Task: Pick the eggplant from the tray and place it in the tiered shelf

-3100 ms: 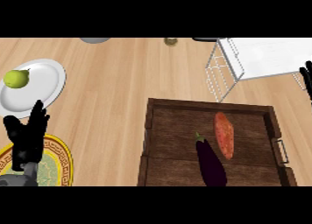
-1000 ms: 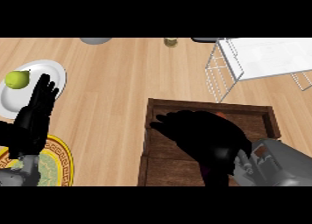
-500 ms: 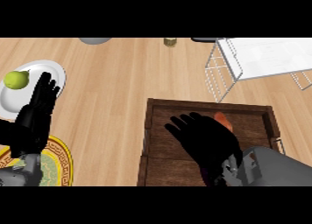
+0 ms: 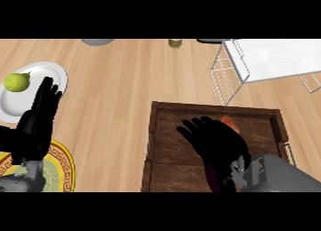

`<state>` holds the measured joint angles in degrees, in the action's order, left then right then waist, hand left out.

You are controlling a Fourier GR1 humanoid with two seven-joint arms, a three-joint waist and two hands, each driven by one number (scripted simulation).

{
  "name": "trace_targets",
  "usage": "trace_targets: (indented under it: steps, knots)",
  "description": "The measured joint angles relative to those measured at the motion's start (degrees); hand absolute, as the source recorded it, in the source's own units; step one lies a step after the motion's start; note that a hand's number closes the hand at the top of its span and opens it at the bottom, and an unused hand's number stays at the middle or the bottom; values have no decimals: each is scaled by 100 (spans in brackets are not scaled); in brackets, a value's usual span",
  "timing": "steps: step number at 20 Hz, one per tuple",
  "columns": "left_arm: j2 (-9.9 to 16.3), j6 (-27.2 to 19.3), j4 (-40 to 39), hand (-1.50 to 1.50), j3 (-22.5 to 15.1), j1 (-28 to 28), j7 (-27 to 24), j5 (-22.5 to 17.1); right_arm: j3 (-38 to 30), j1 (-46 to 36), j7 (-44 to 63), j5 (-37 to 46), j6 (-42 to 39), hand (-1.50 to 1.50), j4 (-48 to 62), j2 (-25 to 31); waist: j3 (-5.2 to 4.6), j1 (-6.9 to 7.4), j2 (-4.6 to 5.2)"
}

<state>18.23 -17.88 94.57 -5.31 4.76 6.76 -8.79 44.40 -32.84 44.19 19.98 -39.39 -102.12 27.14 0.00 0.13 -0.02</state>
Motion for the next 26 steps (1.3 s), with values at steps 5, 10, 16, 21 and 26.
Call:
trace_targets:
  steps: [5,10,16,21,26]
  knots:
    - [-22,214,-31,0,211,71,43,4,-179,306,-423,560,-181,-150,194,-85,0,1,1]
    - [-101,342,82,0,308,-52,81,82,-331,633,-1155,1180,-21,-150,453,-118,1,5,1]
    - [-221,434,105,0,433,7,170,216,-460,863,-1780,1825,103,-150,804,-408,-7,4,-4]
    - [-335,485,123,0,475,22,253,346,-546,1021,-2012,2245,39,-150,1011,-679,-31,3,-28]
    - [-430,488,389,0,429,-100,384,469,-541,1129,-2237,2530,-112,150,1163,-752,-68,8,-67]
